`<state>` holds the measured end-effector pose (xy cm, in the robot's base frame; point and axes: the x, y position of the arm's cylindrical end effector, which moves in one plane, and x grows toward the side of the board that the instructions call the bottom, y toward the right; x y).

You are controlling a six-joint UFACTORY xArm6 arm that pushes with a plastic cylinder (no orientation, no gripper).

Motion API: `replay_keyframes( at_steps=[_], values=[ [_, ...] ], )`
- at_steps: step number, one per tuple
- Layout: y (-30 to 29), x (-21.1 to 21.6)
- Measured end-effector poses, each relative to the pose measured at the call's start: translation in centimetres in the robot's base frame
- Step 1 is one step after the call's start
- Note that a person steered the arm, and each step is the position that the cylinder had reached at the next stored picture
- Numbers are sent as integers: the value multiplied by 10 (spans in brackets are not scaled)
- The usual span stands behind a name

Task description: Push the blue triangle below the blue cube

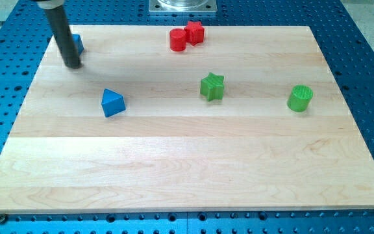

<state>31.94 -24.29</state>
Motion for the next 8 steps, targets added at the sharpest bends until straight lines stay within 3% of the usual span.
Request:
replay_keyframes(
  at_steps=[2, 3, 5, 6, 7, 8],
  values=[
    [-9, -30],
    [15, -5],
    [121, 86],
    [124, 131],
    [71, 135],
    [35, 109]
  ],
)
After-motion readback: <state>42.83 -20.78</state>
